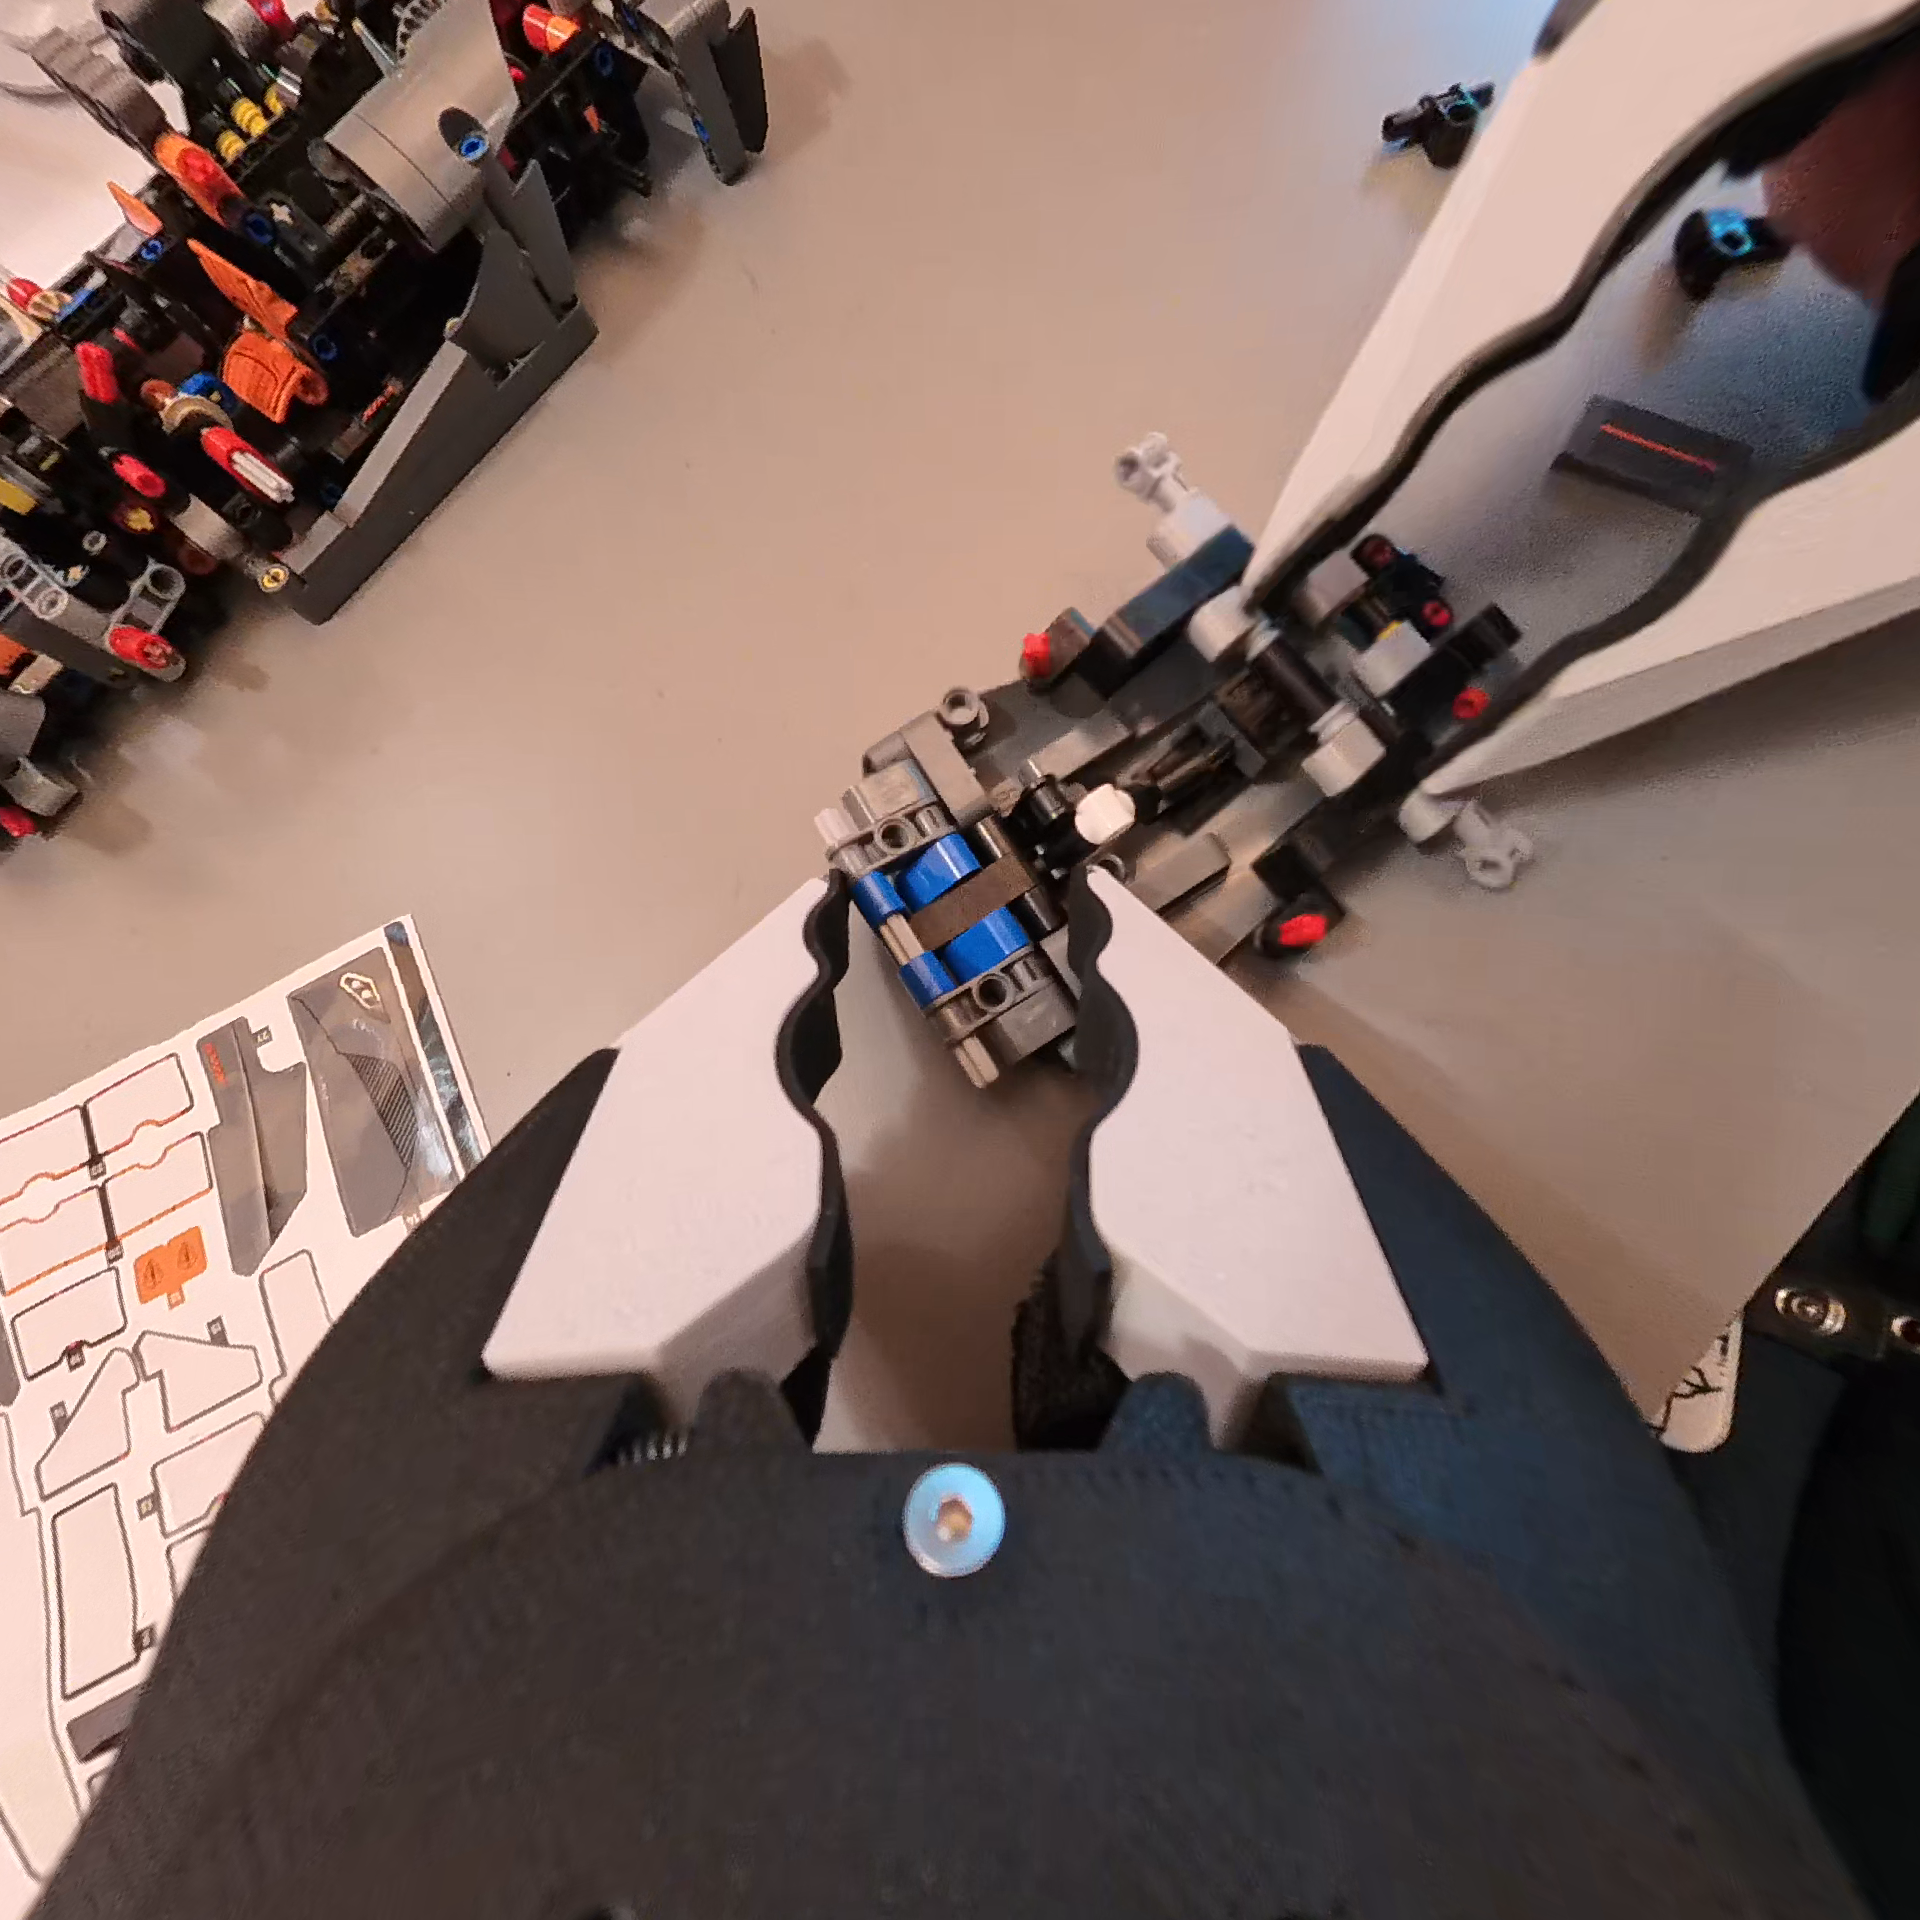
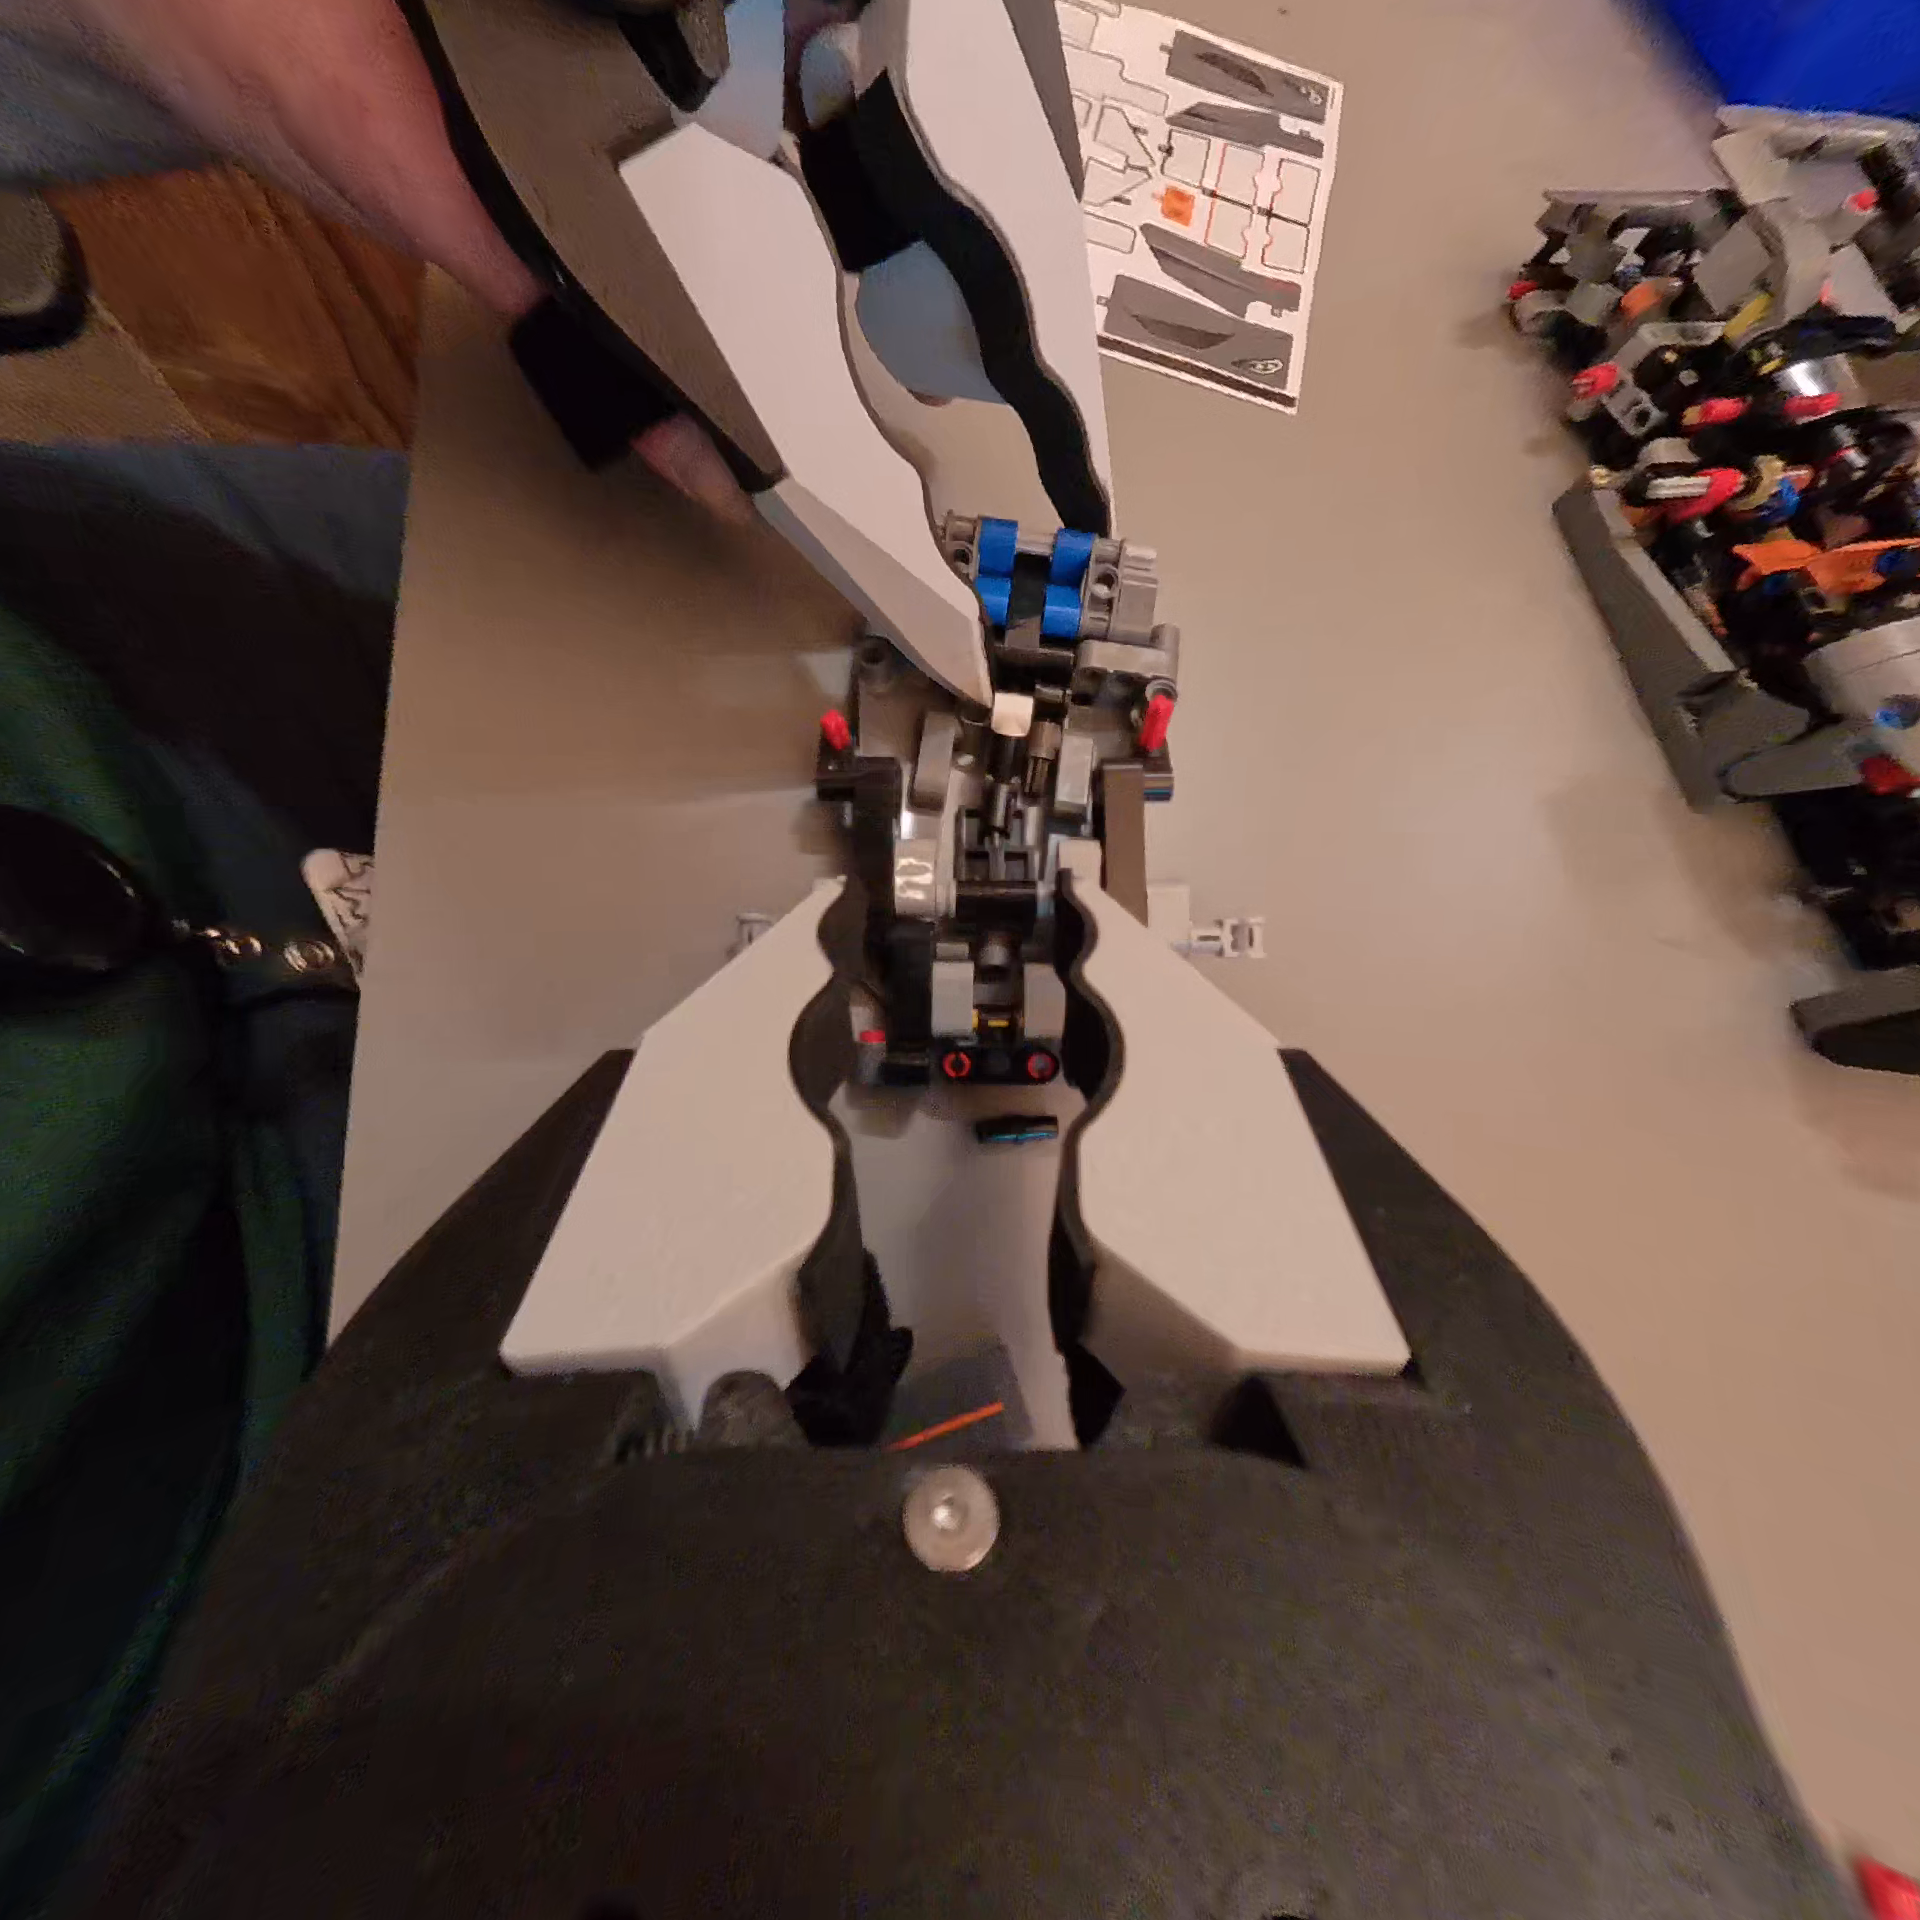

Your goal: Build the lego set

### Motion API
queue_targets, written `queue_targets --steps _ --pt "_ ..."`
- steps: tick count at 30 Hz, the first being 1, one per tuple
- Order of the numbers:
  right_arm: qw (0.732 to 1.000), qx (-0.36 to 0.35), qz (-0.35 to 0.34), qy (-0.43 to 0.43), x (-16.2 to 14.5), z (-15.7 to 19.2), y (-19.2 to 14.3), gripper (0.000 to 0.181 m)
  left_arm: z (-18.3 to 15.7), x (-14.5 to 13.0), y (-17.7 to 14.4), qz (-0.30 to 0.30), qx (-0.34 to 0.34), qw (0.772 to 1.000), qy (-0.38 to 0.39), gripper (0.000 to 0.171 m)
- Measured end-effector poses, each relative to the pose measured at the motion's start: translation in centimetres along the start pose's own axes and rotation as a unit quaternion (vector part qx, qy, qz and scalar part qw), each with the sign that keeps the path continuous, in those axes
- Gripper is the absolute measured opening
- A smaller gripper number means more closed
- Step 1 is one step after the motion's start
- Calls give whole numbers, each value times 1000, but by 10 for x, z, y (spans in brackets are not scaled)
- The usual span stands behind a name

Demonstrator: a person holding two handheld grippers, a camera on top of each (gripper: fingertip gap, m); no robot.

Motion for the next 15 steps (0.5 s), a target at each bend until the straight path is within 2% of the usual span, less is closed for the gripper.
queue_targets --steps 11,13,15 --pt "999 0 -28 23 -1 3 2 18 -3 0 0 -8 4 1000 -14 39" --pt "998 8 -39 50 1 1 -3 28 -3 0 -1 -11 3 1000 -18 39" --pt "996 8 -45 72 4 -2 -9 26 -2 -1 -1 -14 -1 1000 -25 39"
Point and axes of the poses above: each gripper's, where its closed fingertips meet, y out along the fingers, x out of its top, z = x × y across the jaws, the point moved 3 cm from there along -y, back along the fingers, and after that the axes turned 12 degrees about -z, right-handed, at the moved point
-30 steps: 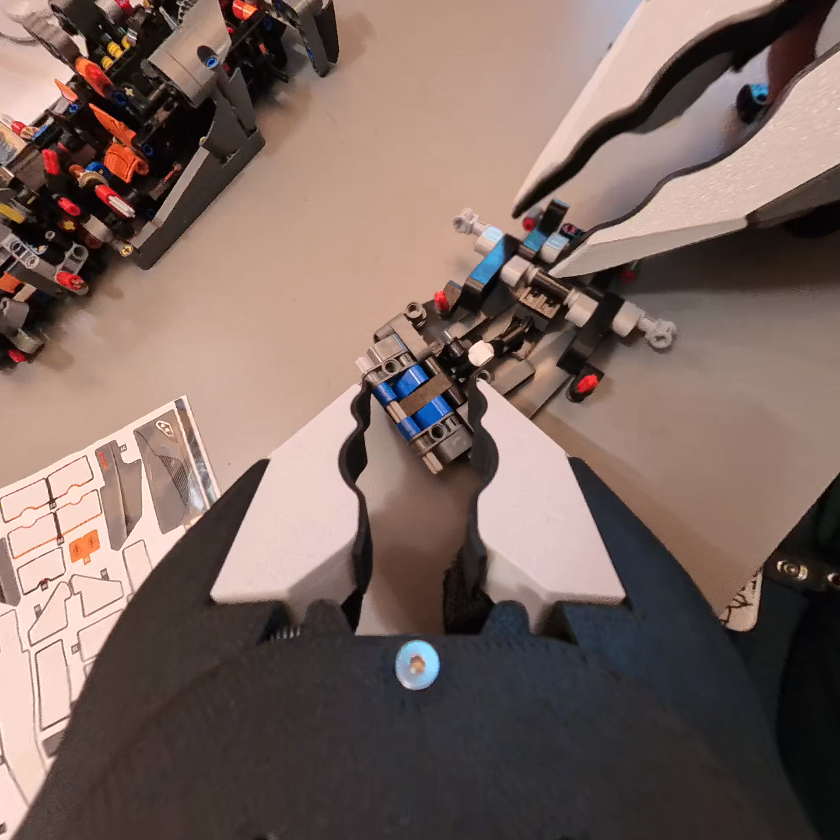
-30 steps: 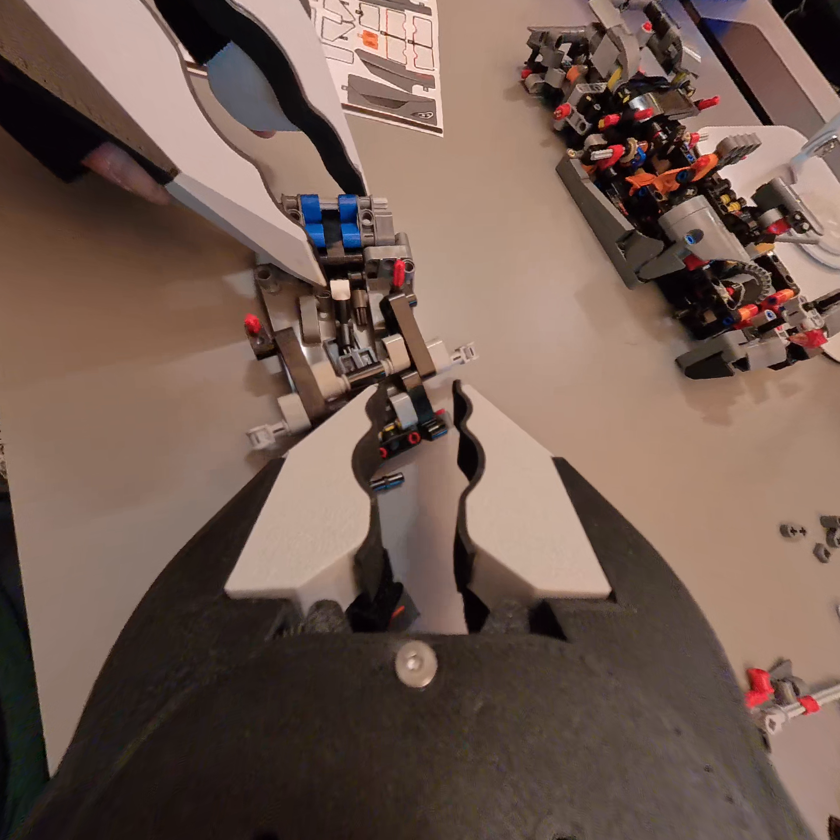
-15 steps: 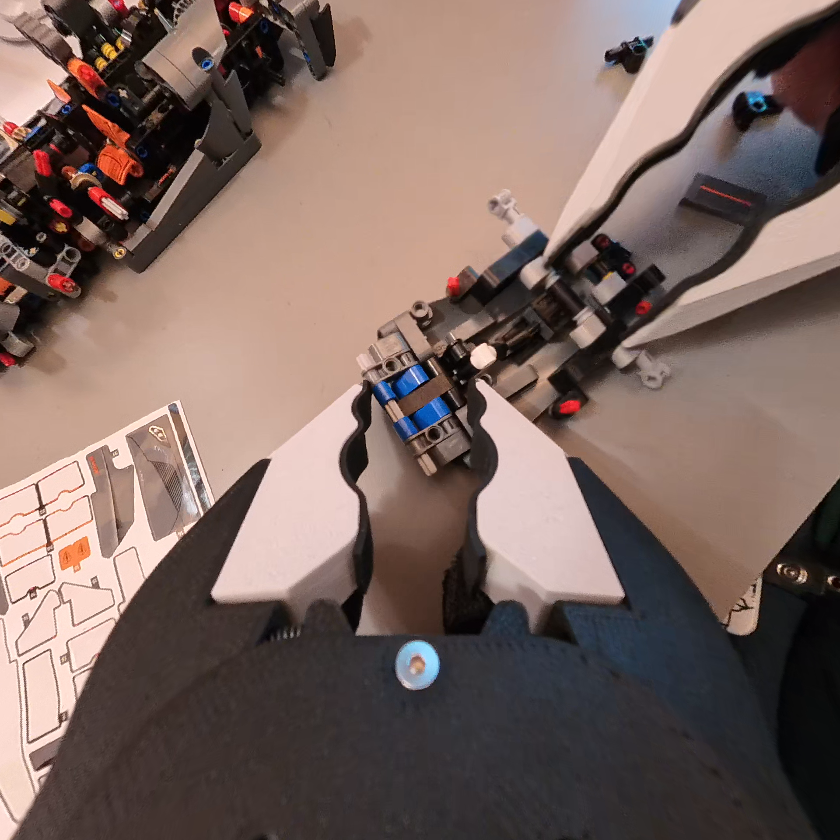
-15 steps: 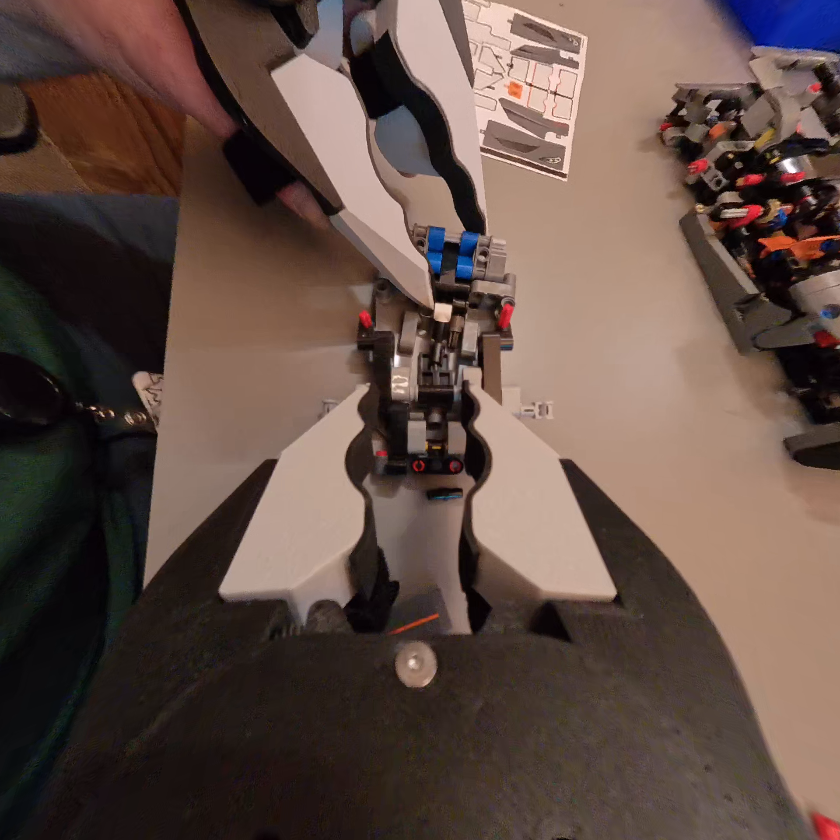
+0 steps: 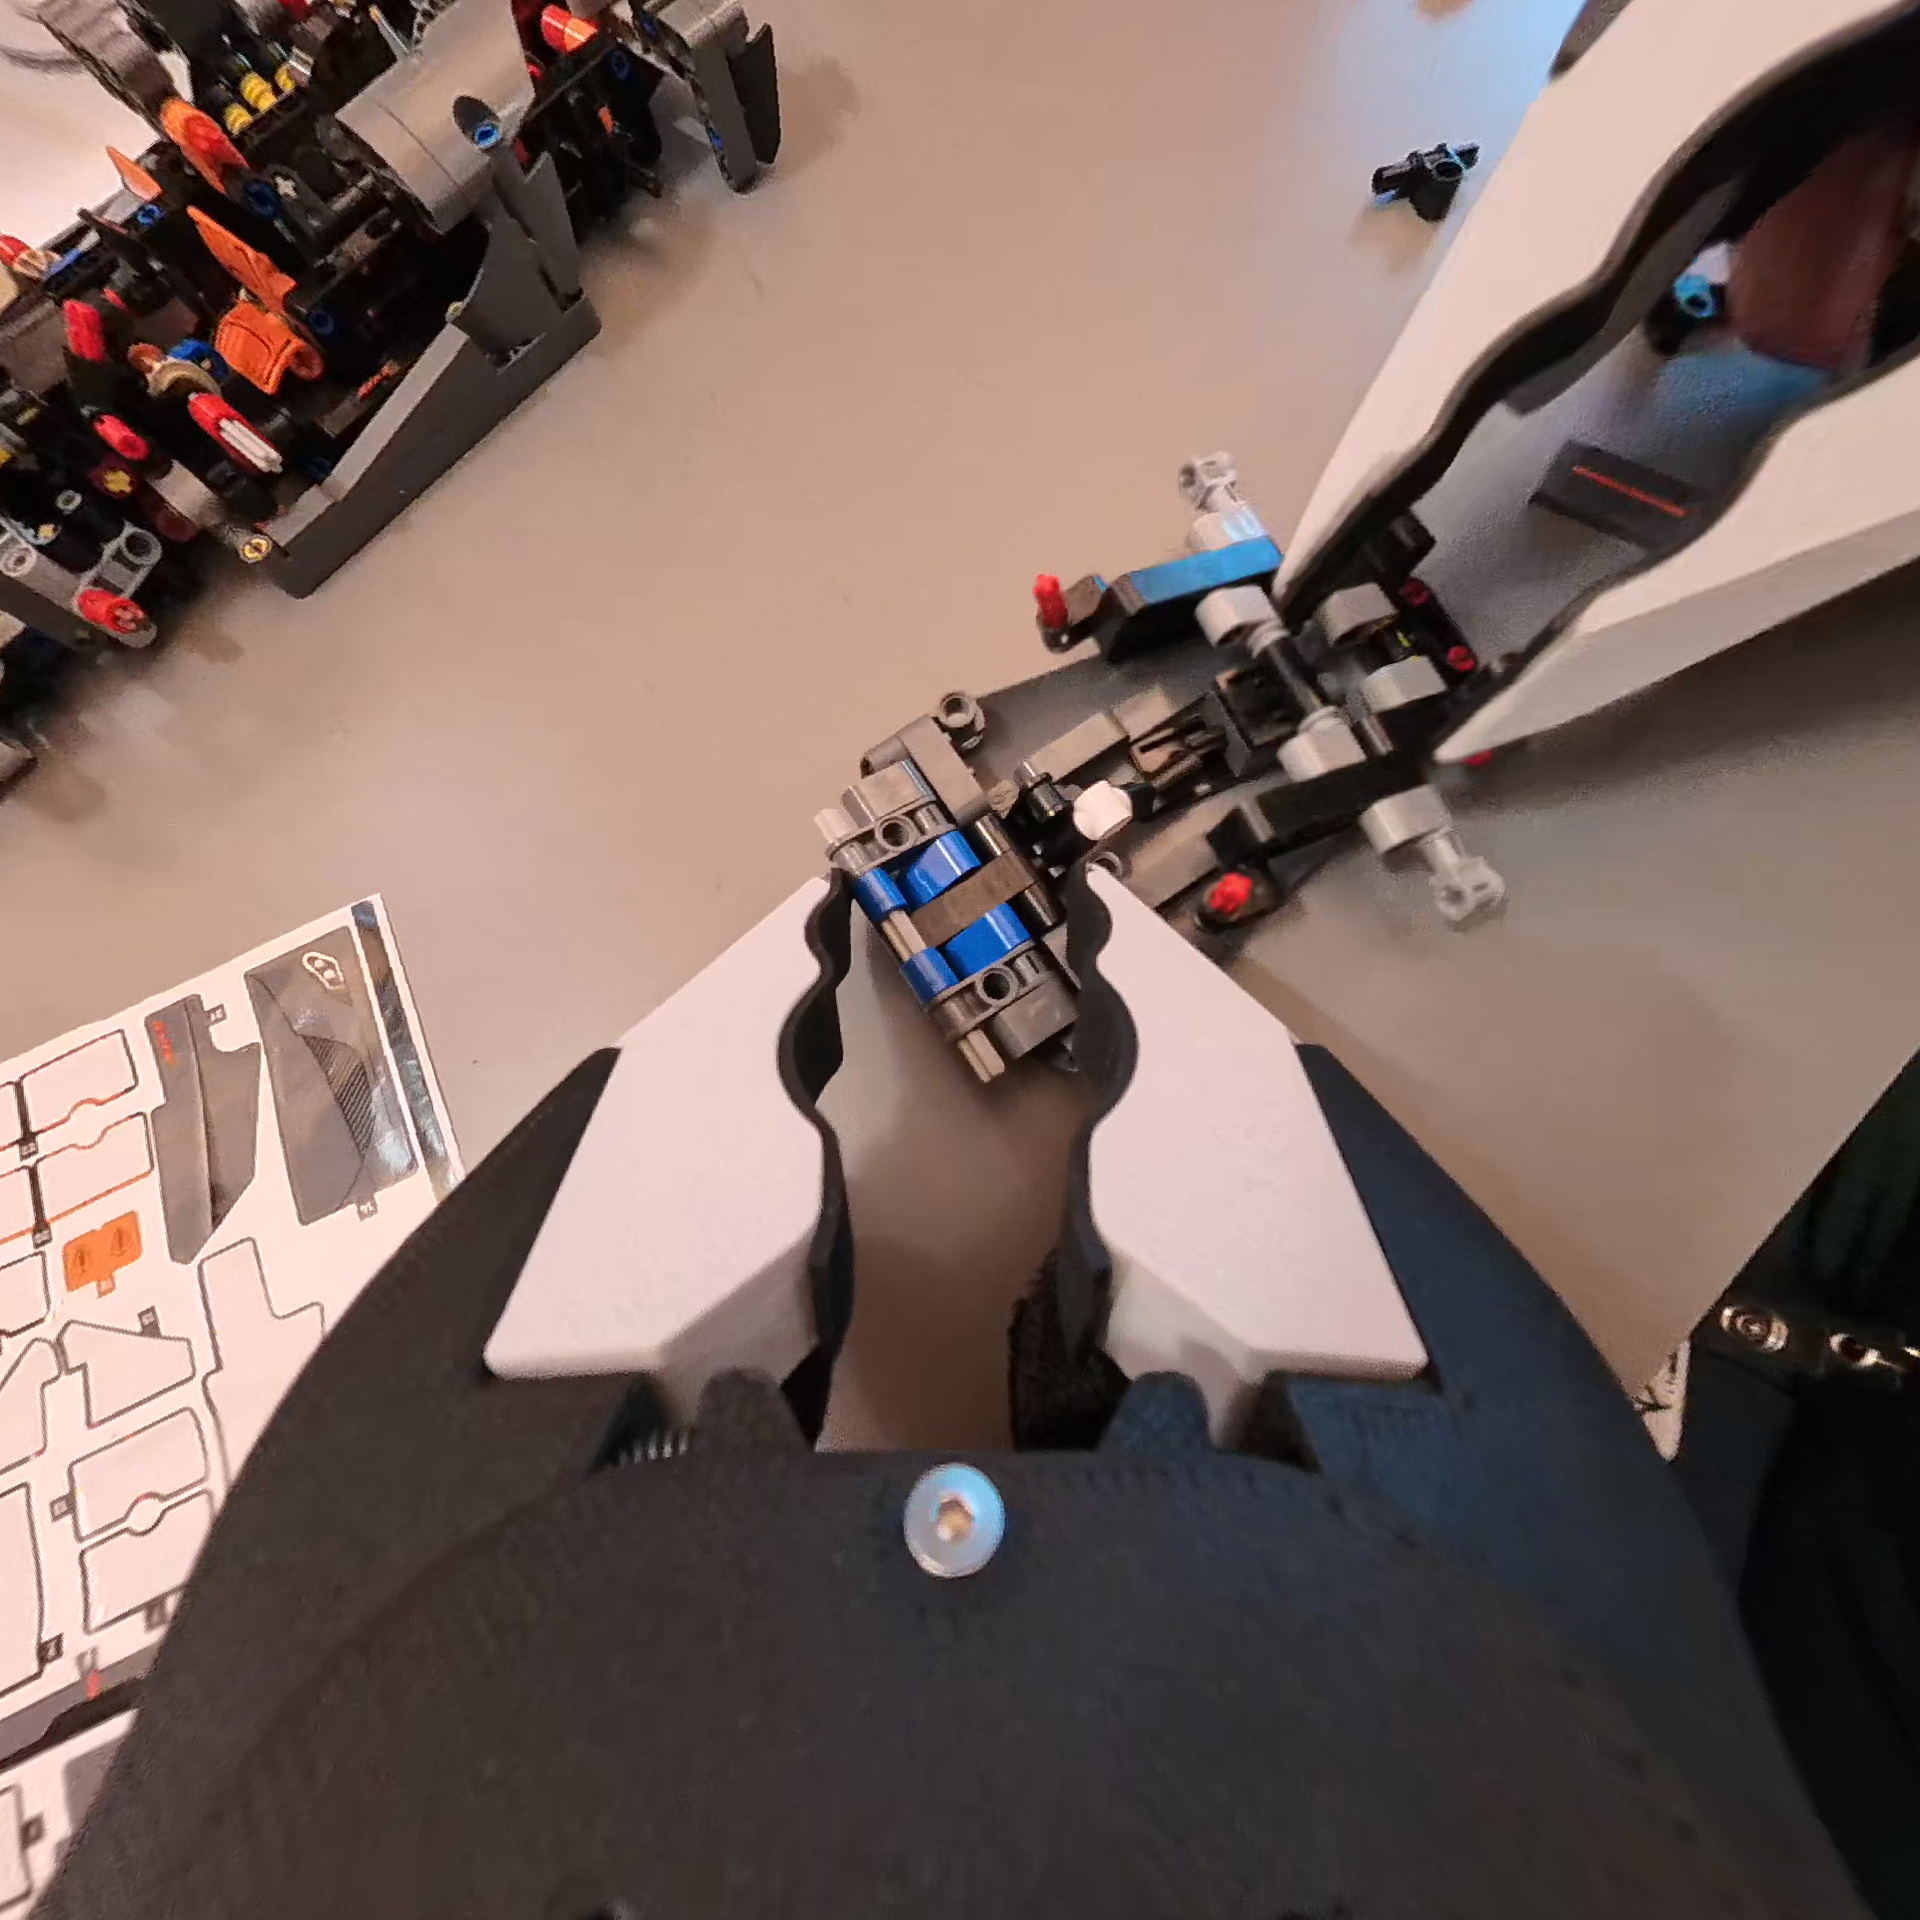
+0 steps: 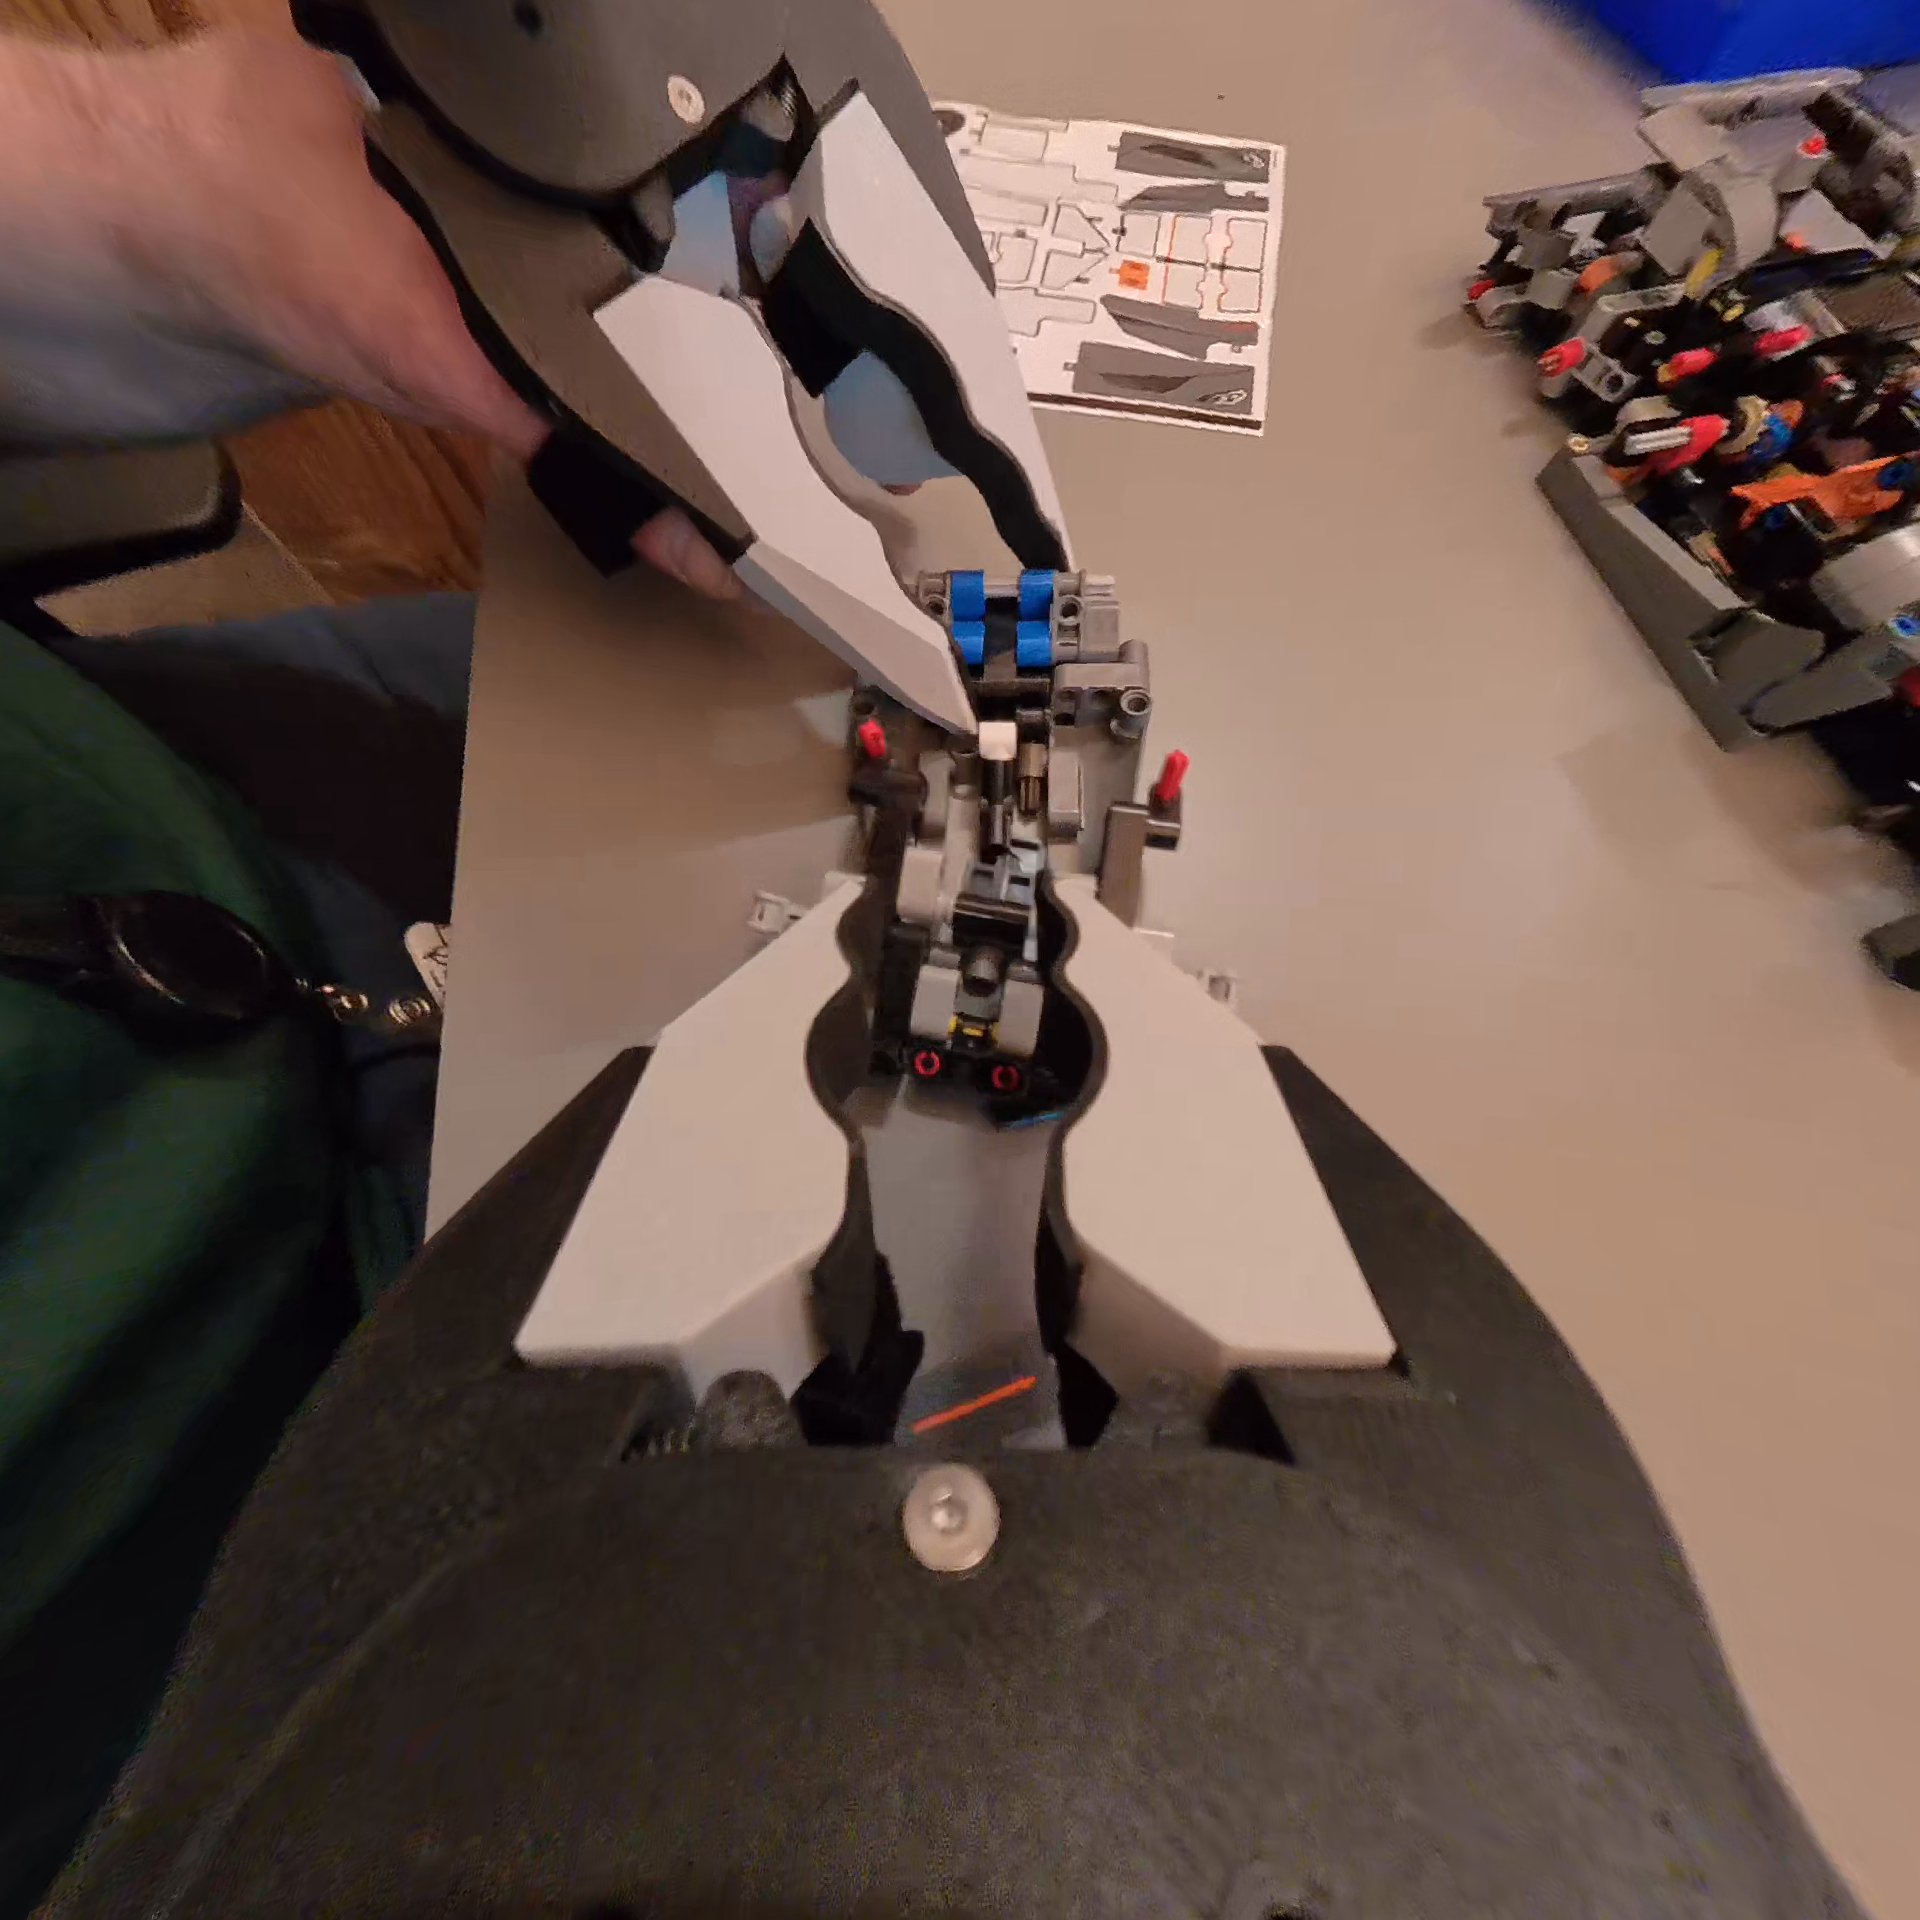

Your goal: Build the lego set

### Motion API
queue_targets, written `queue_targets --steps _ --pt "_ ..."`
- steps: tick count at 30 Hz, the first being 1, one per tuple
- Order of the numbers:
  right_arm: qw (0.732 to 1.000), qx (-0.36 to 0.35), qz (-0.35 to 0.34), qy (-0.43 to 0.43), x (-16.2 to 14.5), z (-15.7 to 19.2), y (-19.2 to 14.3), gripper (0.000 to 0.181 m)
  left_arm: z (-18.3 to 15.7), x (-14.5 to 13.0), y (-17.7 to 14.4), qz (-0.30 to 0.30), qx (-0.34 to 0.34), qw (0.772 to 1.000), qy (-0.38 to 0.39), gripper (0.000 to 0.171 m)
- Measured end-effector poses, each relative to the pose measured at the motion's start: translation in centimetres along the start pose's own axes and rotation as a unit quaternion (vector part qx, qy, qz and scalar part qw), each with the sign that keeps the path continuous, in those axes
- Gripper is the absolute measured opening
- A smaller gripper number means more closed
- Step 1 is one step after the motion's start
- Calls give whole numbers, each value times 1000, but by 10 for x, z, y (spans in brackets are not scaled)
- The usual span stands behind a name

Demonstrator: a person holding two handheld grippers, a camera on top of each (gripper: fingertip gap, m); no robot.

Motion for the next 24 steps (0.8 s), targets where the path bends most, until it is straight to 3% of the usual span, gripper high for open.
queue_targets --steps 5,24 --pt "998 -24 46 -27 -11 -6 -2 15 1 0 1 4 -3 1000 7 39" --pt "995 -54 48 -67 -12 -10 4 0 1 0 2 -3 -10 1000 -5 39"
Point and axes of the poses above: each gripper's, where its closed fingertips meet, y out along the fingers, x out of its top, z = x × y across the jaws, the point moved 3 cm from there along -y, back along the fingers, and after that the axes turned 12 degrees about -z, right-handed, at the moved point
